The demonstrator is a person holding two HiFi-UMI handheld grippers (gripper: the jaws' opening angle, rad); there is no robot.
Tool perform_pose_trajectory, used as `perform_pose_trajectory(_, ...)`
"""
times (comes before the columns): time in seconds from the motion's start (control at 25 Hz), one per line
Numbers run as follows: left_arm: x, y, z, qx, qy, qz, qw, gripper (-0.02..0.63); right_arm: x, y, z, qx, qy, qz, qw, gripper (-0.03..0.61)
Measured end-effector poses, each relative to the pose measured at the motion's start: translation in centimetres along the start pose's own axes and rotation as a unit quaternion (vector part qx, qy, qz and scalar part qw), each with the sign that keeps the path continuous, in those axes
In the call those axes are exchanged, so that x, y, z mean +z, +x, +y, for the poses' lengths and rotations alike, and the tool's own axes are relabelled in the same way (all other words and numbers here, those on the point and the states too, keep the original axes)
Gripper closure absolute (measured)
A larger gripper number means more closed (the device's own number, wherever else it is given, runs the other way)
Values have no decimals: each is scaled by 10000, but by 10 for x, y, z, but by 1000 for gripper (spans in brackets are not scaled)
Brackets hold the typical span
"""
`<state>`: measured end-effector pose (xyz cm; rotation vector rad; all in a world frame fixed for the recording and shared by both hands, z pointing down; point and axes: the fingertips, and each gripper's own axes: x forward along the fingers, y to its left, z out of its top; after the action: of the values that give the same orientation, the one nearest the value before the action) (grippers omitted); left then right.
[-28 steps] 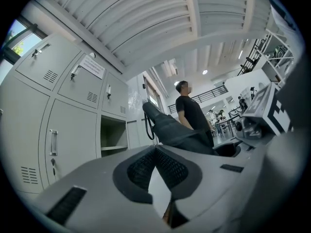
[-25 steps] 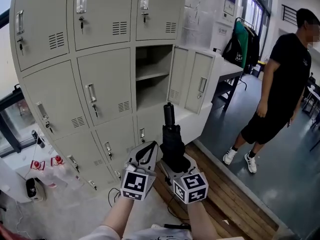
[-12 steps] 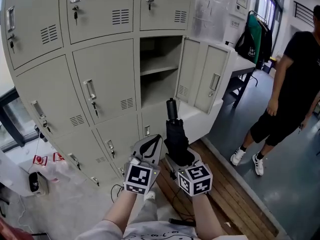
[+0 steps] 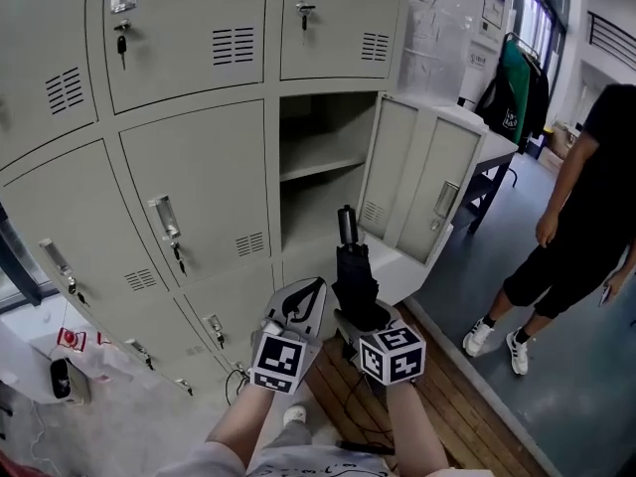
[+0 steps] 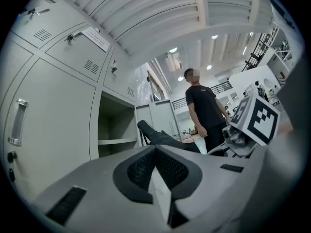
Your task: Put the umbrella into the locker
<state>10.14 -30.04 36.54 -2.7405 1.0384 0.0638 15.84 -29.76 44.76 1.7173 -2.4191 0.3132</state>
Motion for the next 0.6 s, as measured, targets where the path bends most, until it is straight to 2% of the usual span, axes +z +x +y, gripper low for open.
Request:
perform_pose_trajectory(0.32, -19, 55, 56, -21, 19, 13, 10000, 606, 7, 99, -38, 168, -110, 658, 9976, 313)
perform_pose_trajectory(0.6, -34, 88, 91, -115, -107, 61, 9999, 606, 4, 166, -71, 183, -126, 1369, 9903, 313)
